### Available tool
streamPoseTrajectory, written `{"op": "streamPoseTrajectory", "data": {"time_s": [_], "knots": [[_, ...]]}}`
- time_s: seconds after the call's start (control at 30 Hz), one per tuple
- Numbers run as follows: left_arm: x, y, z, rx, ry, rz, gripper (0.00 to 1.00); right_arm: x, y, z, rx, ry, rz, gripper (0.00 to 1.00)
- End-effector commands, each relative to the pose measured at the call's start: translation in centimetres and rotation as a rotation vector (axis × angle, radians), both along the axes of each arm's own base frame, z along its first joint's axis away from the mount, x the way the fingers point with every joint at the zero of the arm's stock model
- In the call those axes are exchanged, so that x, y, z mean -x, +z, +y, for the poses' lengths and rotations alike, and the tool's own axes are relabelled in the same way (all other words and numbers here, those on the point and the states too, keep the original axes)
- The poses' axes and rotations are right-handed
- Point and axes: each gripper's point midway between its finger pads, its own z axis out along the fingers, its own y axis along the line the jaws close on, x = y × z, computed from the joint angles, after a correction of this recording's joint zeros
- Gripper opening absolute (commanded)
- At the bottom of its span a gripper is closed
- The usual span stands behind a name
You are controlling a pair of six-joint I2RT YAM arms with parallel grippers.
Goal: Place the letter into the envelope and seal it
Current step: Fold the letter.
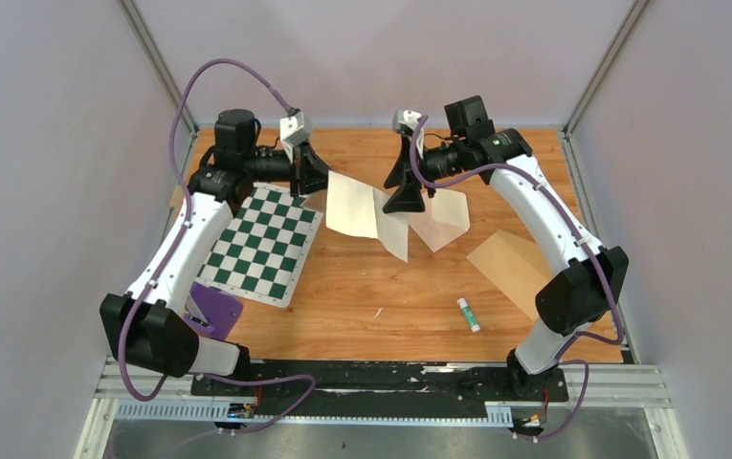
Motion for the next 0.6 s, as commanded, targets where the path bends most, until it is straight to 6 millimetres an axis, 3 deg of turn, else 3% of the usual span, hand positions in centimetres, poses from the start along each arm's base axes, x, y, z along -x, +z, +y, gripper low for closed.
{"op": "streamPoseTrajectory", "data": {"time_s": [0.0,0.13,0.2,0.33,0.57], "knots": [[1.3,2.9,-0.1,0.028,-0.034,-0.074,0.1,0.1,2.2,0.4,-0.063,0.045,-0.078,0.67],[1.2,3.0,-0.1,0.029,-0.029,-0.092,0.14,0.2,2.0,0.5,-0.064,0.059,-0.058,0.44],[1.2,3.1,-0.1,0.032,-0.027,-0.102,0.14,0.3,1.9,0.5,-0.067,0.064,-0.046,0.39],[1.0,3.0,-0.1,0.035,-0.025,-0.103,0.09,-0.1,1.5,0.6,-0.059,0.056,-0.037,0.51],[-0.1,-0.2,0.2,-0.022,0.035,-0.006,0.01,-0.3,2.1,0.3,-0.068,0.038,-0.037,0.77]]}}
